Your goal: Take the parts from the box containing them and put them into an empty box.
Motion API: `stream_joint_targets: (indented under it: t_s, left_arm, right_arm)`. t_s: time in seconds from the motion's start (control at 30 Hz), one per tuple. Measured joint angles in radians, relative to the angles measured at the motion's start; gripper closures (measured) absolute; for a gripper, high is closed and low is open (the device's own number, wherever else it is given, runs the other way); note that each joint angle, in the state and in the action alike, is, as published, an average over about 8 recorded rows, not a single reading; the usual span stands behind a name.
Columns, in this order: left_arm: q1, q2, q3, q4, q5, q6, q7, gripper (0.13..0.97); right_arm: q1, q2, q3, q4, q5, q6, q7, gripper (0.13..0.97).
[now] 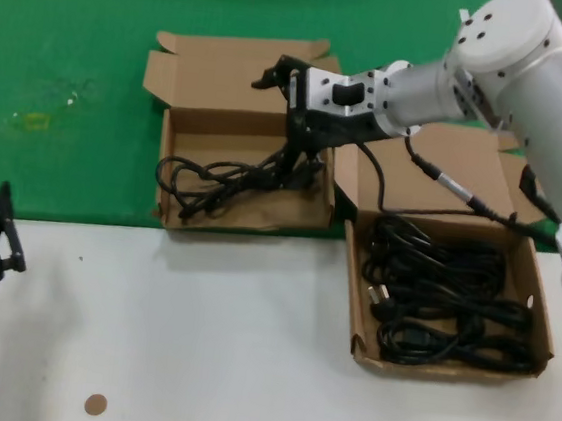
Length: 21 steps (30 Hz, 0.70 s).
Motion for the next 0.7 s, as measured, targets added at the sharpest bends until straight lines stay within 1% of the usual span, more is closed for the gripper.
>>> stream_joint_targets:
  t_s: [0.03,0.17,0.27,0.43,0.53,0.57,0.7]
  left_arm:
    - [0.000,0.000,0.000,0.000,0.000,0.000,0.000,0.931]
    - [0.000,0.000,0.000,0.000,0.000,0.000,0.000,0.899]
    - [0.000,0.000,0.000,0.000,0.000,0.000,0.000,0.882]
    - [0.000,0.000,0.000,0.000,0.000,0.000,0.000,0.797]
    - [0.000,0.000,0.000,0.000,0.000,0.000,0.000,0.745]
    - [0.000,0.000,0.000,0.000,0.000,0.000,0.000,0.745]
    - [0.000,0.000,0.000,0.000,0.000,0.000,0.000,0.641]
  right_arm:
    - [-0.016,0.003,0.006,0.016,0.005,0.011,0.006,0.316]
    - [-0.088,0.014,0.032,0.087,0.029,0.059,0.034,0.316]
    - [-0.146,0.023,0.054,0.144,0.048,0.098,0.057,0.268]
    - [-0.242,0.038,0.089,0.238,0.080,0.162,0.095,0.188]
    - [-0.300,0.047,0.110,0.295,0.099,0.200,0.118,0.174]
    - [-0.320,0.050,0.117,0.314,0.105,0.213,0.125,0.167]
    - [-0.397,0.062,0.146,0.390,0.130,0.265,0.156,0.139]
